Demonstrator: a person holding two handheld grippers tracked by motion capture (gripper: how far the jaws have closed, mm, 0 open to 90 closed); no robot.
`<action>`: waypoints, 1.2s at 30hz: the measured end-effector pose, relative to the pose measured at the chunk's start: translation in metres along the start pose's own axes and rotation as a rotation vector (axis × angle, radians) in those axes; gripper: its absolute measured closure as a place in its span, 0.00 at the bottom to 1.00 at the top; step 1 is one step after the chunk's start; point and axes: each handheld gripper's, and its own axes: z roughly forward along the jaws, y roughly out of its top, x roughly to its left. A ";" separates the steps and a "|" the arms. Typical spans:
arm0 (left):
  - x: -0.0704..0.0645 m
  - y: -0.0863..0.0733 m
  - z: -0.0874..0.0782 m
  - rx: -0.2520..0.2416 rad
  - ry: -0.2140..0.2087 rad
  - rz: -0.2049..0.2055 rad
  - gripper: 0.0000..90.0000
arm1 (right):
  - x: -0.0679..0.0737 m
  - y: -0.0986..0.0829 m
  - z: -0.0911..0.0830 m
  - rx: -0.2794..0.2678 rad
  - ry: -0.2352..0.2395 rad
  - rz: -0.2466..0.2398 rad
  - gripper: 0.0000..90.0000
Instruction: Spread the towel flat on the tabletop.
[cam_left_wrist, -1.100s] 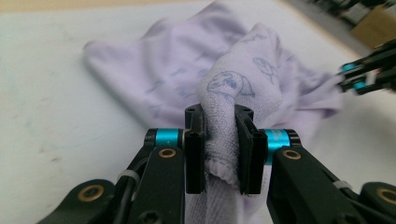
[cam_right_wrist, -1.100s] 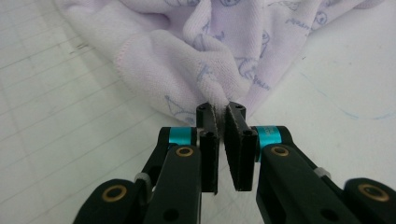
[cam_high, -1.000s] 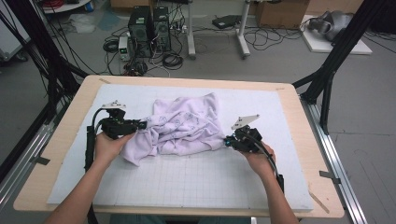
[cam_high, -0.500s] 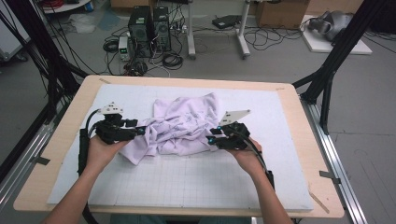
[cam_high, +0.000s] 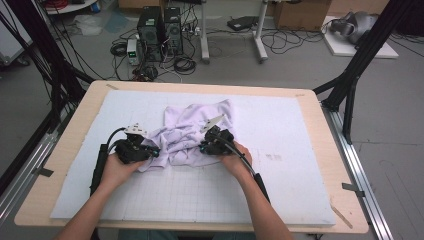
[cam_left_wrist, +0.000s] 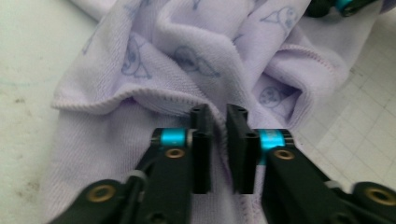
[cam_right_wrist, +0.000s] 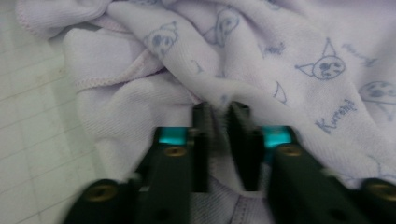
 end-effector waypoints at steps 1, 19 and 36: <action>0.000 0.000 -0.003 -0.012 -0.004 -0.001 0.95 | 0.000 0.000 -0.002 -0.001 -0.001 -0.010 0.93; -0.029 0.009 -0.054 -0.222 -0.021 0.016 0.97 | -0.006 -0.053 -0.120 -0.156 -0.075 0.022 0.96; -0.005 0.011 -0.014 -0.119 0.069 -0.009 0.90 | -0.050 -0.098 -0.117 -0.099 -0.118 0.176 0.90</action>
